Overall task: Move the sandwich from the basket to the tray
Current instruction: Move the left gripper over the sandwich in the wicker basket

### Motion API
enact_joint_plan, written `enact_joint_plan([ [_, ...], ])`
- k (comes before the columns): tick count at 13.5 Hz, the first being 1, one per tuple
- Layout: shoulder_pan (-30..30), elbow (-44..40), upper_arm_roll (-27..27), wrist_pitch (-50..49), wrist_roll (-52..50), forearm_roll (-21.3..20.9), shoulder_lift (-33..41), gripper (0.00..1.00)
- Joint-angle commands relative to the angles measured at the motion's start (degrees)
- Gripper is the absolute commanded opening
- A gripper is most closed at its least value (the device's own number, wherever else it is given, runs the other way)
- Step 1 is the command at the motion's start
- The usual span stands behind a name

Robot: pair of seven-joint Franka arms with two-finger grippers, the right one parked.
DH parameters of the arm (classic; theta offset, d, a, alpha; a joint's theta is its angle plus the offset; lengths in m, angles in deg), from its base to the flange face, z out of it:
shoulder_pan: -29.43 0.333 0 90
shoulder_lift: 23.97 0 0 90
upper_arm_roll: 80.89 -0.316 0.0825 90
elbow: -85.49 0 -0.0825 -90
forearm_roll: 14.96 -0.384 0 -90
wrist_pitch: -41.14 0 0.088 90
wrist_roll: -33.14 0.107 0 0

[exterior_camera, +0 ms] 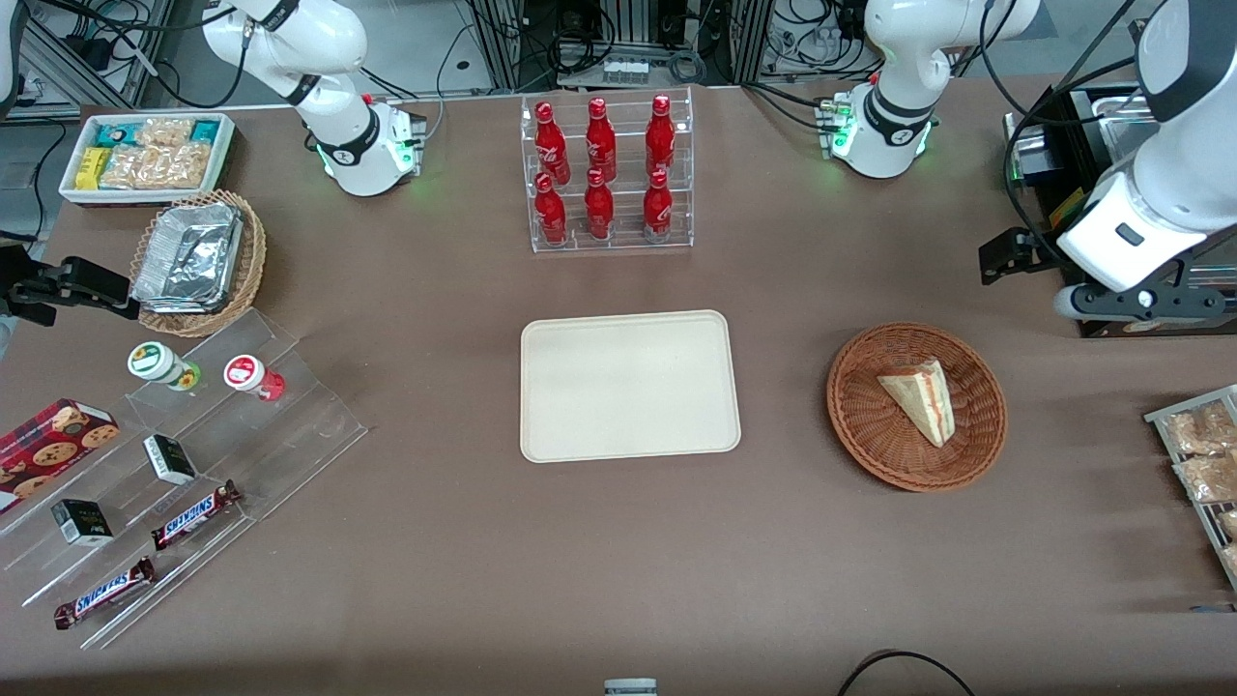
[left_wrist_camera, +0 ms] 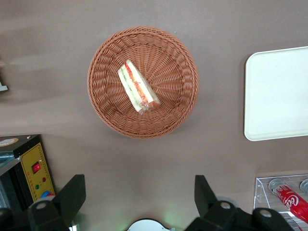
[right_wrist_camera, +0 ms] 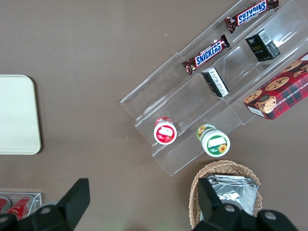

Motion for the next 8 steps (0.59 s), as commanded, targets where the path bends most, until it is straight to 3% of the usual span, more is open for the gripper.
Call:
enact_joint_plan([
  [1,0.1,-1.7,0.2,-0.6,0.7,-0.7,-0.7,1.0],
  [8,0.1,2.2,0.2,1.9,-0.9,-0.5,-1.2,1.0],
])
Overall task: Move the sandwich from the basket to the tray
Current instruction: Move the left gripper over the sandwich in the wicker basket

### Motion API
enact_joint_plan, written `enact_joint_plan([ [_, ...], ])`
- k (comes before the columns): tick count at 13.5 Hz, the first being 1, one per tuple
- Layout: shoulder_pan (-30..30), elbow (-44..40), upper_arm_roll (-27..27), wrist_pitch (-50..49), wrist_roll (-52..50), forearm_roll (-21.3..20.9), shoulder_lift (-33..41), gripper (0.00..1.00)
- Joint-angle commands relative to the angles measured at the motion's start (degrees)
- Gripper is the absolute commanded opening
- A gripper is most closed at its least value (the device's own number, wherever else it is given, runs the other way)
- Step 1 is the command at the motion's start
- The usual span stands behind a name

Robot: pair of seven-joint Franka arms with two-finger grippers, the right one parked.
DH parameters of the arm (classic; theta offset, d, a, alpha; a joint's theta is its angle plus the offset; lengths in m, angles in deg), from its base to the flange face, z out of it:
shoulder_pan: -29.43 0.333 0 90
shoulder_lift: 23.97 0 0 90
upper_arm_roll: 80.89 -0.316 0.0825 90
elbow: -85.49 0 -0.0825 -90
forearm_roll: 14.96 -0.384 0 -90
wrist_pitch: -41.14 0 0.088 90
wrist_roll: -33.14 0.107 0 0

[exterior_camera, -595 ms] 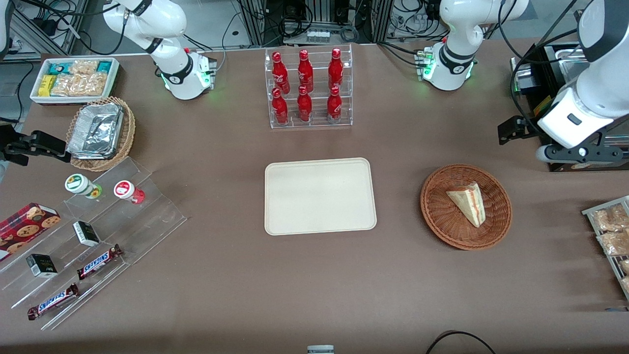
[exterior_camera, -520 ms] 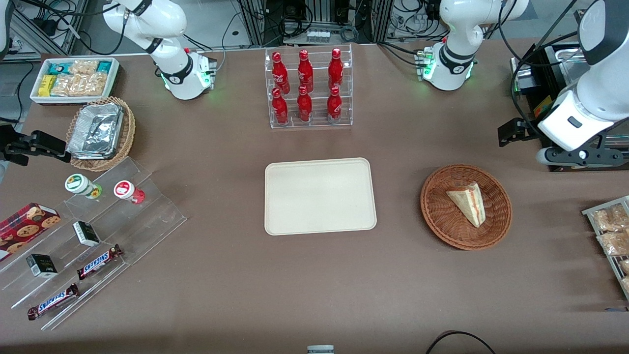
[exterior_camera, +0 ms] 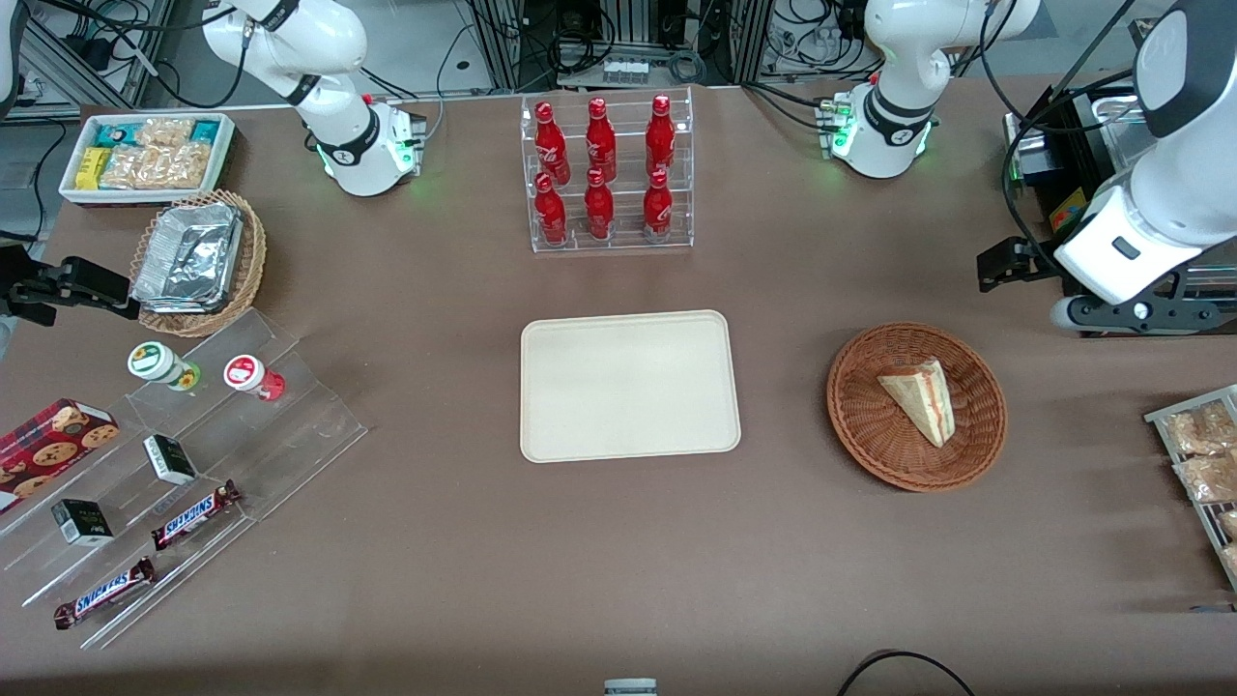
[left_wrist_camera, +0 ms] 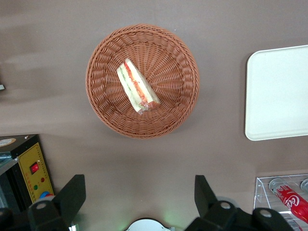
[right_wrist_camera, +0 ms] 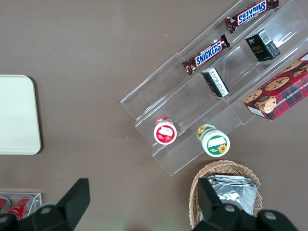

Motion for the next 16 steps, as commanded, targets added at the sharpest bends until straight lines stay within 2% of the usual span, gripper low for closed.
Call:
enact_joint_plan([
  [1,0.3,3.4,0.2,3.3,-0.7,-0.4,-0.1,1.0],
  [5,0.9,8.3,0.1,9.9,-0.8,-0.4,-1.8,1.0],
  [8,1.1,11.5,0.0,15.8,-4.6,-0.9,-4.7,1.0],
  [13,2.2,19.4,-0.5,28.6,-7.5,-1.0,-7.3,1.0],
  [16,2.2,21.5,-0.8,30.6,-11.7,-1.0,-7.6,1.0],
])
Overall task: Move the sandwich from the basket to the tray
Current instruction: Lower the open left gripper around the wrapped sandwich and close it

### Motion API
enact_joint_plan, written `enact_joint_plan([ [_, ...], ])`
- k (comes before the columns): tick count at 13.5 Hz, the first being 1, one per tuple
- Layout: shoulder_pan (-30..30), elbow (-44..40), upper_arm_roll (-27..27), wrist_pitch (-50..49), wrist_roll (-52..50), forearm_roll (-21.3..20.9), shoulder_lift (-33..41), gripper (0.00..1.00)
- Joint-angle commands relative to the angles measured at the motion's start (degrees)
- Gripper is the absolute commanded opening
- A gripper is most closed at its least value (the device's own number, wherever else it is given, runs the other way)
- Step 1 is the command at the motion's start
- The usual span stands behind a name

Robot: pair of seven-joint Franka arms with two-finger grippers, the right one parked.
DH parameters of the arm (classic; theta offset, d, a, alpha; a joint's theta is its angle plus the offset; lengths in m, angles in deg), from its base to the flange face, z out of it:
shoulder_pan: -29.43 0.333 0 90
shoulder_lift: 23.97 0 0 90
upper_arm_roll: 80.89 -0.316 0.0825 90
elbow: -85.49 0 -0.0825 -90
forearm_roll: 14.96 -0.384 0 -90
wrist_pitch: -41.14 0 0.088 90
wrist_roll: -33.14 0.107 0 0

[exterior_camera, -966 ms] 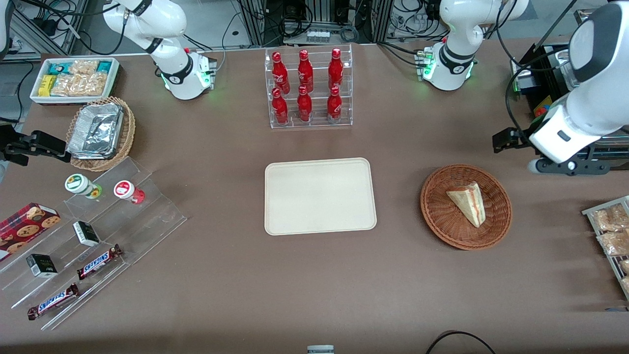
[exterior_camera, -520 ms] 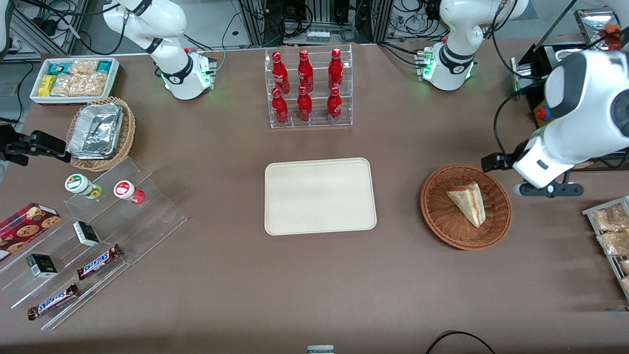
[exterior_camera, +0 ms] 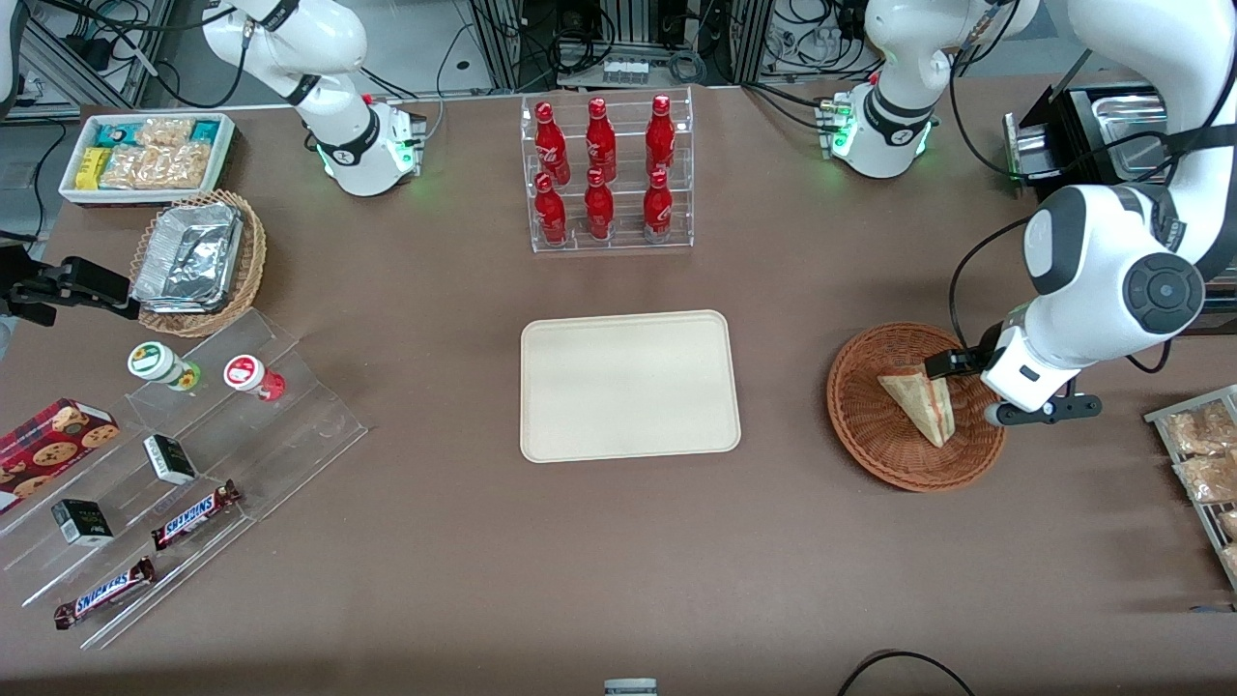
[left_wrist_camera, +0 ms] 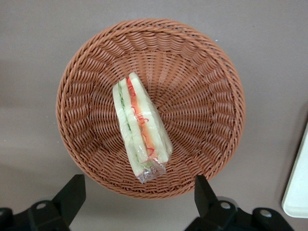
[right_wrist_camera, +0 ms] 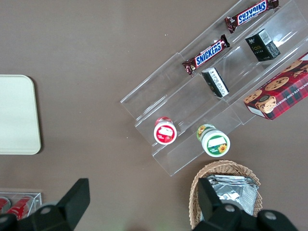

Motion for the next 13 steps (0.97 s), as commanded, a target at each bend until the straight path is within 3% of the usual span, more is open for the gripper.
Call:
enact_joint_plan([
  [1,0.0,2.5,0.0,2.5,-6.9,-0.8,0.9,1.0],
  [6,-0.4,8.7,0.1,11.6,-22.2,-0.8,1.0,1.0],
  [13,-0.4,13.5,0.1,20.5,-25.9,-0.8,-0.8,1.0],
])
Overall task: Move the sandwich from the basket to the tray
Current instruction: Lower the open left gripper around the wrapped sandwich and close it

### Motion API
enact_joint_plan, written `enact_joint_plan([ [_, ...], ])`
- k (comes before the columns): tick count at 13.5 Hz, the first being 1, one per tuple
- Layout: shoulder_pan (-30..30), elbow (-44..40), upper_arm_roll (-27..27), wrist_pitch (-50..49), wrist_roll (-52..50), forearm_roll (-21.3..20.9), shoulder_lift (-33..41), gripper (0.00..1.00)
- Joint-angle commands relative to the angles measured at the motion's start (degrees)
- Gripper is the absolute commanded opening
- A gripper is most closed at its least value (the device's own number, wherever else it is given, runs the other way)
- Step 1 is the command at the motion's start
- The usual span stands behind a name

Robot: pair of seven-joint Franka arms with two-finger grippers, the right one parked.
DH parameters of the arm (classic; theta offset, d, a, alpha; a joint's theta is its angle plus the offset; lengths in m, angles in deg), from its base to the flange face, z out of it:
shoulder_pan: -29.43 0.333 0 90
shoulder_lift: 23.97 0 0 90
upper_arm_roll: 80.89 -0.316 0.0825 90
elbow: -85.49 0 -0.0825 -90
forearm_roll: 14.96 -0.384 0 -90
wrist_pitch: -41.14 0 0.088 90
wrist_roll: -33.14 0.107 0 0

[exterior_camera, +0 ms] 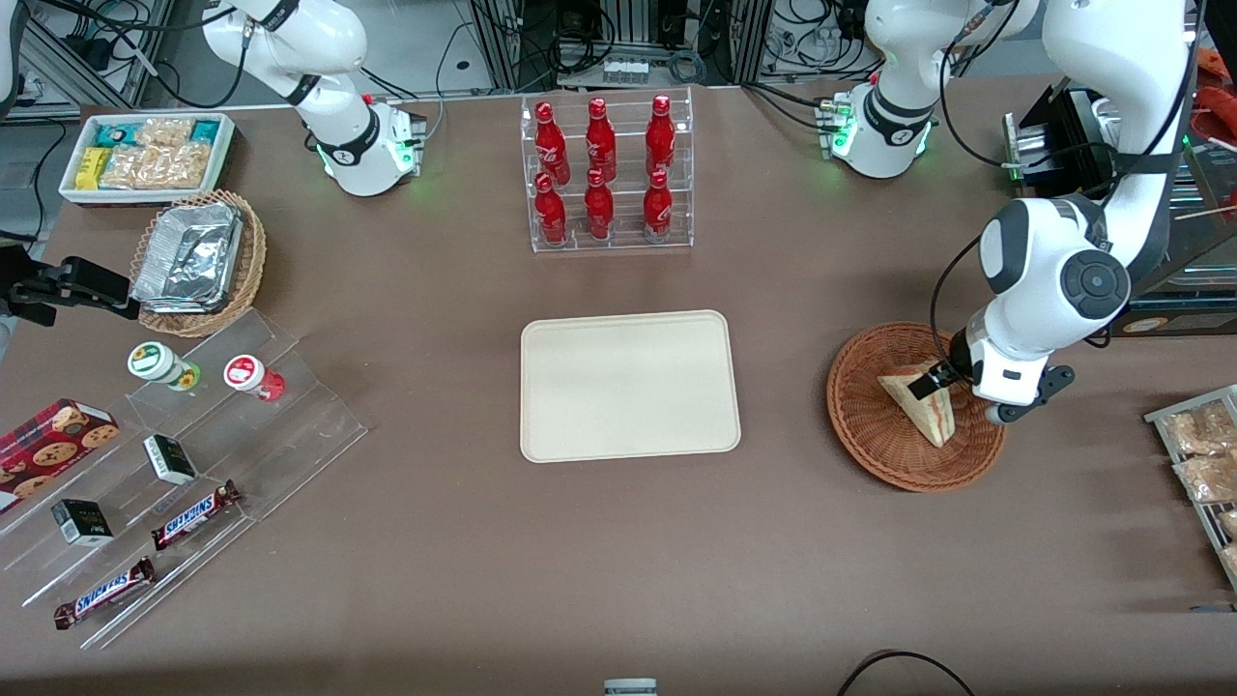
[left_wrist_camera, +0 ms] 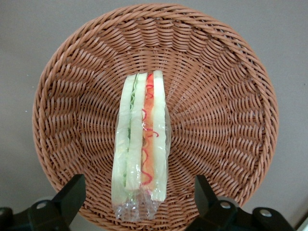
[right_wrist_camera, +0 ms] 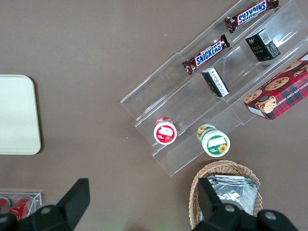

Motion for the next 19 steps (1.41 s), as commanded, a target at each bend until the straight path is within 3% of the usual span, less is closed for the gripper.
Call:
enact_joint_plan([
  [1,-0.3,1.0,0.0,2.8,-2.2,-0.8,-1.1,1.0],
  [8,-0.4,1.0,0.0,3.6,-2.9,-0.8,-4.8,0.98],
  [9,-0.4,1.0,0.0,3.6,-3.7,-0.8,-4.9,0.83],
  [11,-0.4,1.0,0.0,3.5,-5.1,-0.8,-4.8,0.3],
  [12,-0.4,0.9,0.0,3.1,-5.1,-0.8,-4.6,0.13],
  [15,-0.5,0.3,0.2,0.2,-4.9,-0.8,-2.4,0.0],
  [19,-1.5,-4.9,1.4,-10.1,-2.8,-1.0,0.3,0.0],
])
